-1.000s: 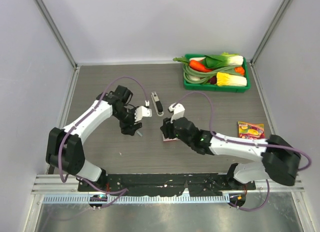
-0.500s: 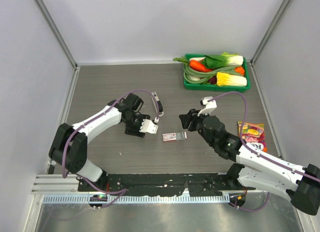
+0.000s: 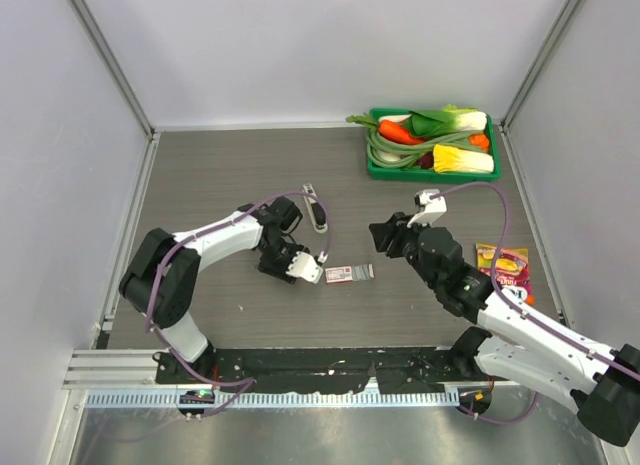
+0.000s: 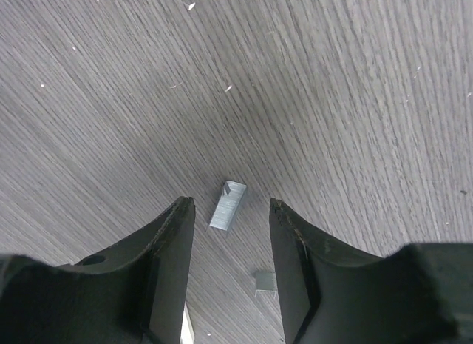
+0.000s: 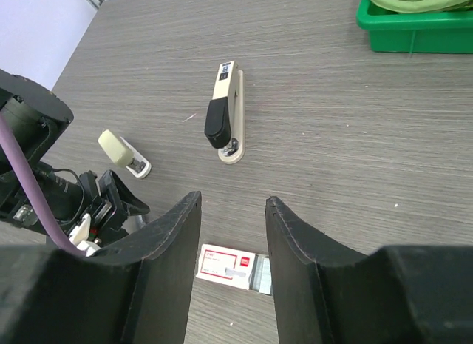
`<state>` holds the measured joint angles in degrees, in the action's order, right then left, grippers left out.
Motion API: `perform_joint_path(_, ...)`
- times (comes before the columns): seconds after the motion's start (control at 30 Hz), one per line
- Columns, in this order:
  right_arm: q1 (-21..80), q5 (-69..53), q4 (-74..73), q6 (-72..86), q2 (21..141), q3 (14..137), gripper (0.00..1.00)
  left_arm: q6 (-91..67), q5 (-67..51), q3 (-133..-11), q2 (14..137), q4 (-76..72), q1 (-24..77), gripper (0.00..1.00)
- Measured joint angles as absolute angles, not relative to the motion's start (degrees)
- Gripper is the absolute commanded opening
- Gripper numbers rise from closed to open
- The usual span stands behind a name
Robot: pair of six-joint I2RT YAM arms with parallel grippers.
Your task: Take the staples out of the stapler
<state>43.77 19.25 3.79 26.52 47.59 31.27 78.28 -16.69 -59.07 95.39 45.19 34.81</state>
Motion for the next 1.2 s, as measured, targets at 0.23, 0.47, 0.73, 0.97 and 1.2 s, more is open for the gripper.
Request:
perform_joint_path(0.23,40.42,15.75,2.87,26.5,47.59,31.27,0.44,78.74,-16.05,-59.94,97.38,45.04,35.09,0.48)
perform_joint_path(0.47,39.0,13.37,2.72,26.5,47.59,31.27,0.41,78.7,-16.01,-60.1,98.06,44.8,35.62,0.42)
perform_joint_path(0.73,38.11,11.79,2.7,26.55,47.64,31.27,0.39,77.34,-16.19,-60.95,98.52,44.31,36.38,0.3)
perform_joint_path(0.97,37.82,11.22,2.68,26.96,47.64,30.98,0.39,76.77,-16.19,-60.97,98.52,44.21,36.38,0.25)
perform_joint_path(1.2,37.71,11.18,2.37,27.22,47.64,30.5,0.38,76.53,-15.99,-60.95,98.52,44.34,36.38,0.28)
